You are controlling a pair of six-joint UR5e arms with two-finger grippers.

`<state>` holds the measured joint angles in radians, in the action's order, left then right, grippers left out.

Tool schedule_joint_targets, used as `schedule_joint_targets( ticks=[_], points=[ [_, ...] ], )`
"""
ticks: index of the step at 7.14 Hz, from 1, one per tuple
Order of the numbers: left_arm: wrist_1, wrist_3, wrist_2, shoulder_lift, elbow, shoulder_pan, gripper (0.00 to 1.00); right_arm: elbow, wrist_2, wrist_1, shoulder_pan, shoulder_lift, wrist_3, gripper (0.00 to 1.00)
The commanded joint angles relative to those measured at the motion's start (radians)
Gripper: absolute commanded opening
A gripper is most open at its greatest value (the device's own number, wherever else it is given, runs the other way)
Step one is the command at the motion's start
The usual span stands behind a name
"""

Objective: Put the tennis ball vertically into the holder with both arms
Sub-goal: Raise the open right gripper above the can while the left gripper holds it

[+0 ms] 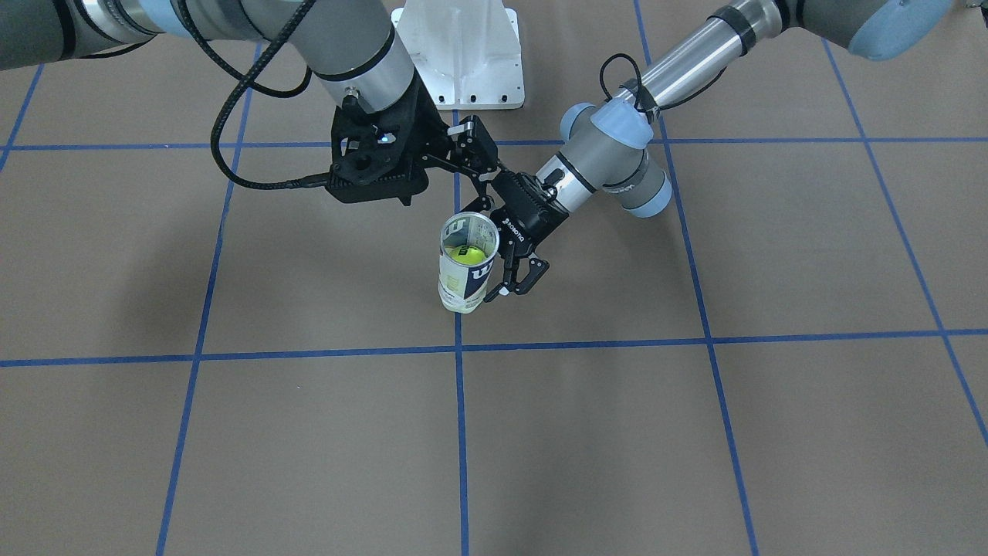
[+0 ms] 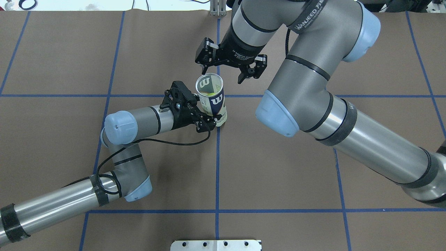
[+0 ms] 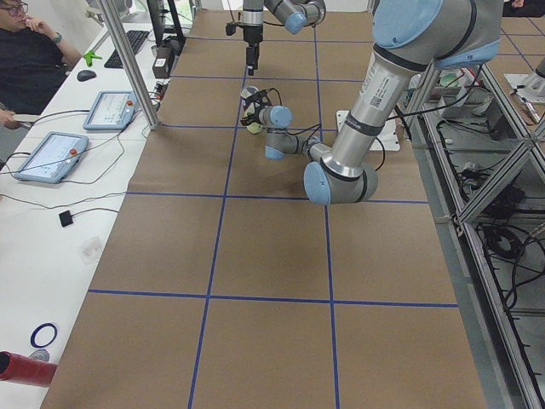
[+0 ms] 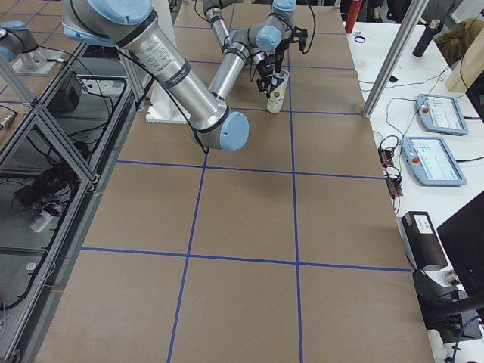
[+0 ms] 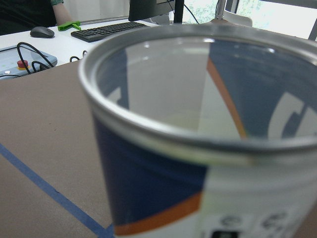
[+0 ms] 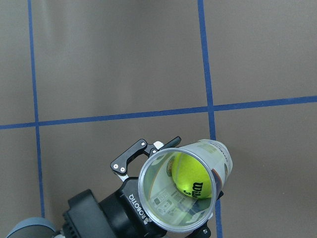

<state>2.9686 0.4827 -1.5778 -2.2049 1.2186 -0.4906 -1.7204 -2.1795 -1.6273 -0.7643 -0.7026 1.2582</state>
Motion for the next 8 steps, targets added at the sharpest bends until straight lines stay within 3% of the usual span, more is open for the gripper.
schedule_joint_targets(
  ticks=[1,8],
  points=[
    [0.001,0.001,-0.001,0.011,0.009,0.004,0.99,-0.001,0.0,0.0,-0.01,-0.006,0.0,0.99],
    [-0.002,0.002,-0.002,0.011,0.045,0.01,0.99,-0.002,-0.009,0.003,-0.032,-0.034,-0.016,0.99]
  ],
)
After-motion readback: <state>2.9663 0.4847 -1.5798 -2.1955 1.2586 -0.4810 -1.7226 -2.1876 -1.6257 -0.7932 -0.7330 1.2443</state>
